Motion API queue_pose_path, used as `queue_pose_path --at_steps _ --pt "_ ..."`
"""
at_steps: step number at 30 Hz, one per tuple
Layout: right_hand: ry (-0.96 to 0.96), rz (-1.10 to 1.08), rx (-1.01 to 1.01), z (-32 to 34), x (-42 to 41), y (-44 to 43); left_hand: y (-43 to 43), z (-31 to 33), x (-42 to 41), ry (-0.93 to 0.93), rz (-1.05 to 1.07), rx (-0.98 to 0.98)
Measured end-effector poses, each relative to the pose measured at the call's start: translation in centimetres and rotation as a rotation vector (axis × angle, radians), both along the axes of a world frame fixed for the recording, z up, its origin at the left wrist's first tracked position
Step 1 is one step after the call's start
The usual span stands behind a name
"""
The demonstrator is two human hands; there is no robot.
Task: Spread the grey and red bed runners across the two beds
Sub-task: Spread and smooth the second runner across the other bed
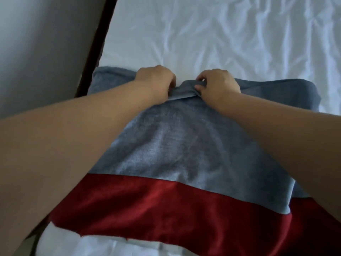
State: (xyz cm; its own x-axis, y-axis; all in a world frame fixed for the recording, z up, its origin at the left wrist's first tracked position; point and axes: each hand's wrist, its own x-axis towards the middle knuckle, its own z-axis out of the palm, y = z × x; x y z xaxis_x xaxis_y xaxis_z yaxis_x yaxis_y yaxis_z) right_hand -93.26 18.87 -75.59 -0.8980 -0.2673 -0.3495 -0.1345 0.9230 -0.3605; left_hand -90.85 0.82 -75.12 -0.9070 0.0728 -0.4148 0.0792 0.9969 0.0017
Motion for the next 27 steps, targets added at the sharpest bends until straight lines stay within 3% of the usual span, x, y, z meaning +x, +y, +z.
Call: queue_pose_path --at_steps 4,10,15,17,19,22,27 --pt "-0.044 0.028 0.061 0.1 -0.5 -0.5 0.4 -0.8 0.2 -0.011 -0.036 -0.013" --pt "-0.087 0.135 0.145 0.8 -0.8 -2.1 0.4 -1.2 0.3 0.052 -0.187 -0.192" --pt "0.106 -0.131 -0.266 1.4 -1.8 -2.6 -1.1 0.1 -1.7 0.297 0.004 -0.035" --pt "0.218 -0.099 -0.366 0.6 -1.3 -2.6 -2.1 -0.2 -1.8 0.376 0.127 0.041" --pt "0.184 0.062 -0.291 -1.1 -0.7 -2.5 -2.5 -1.3 -1.0 0.356 0.224 0.086" --pt "0.066 0.305 0.028 -4.0 1.2 -2.1 -1.6 -3.7 1.6 0.27 0.261 0.029" --pt "0.149 0.303 0.023 -5.9 3.4 0.3 3.5 -5.7 5.4 0.269 0.117 0.225"
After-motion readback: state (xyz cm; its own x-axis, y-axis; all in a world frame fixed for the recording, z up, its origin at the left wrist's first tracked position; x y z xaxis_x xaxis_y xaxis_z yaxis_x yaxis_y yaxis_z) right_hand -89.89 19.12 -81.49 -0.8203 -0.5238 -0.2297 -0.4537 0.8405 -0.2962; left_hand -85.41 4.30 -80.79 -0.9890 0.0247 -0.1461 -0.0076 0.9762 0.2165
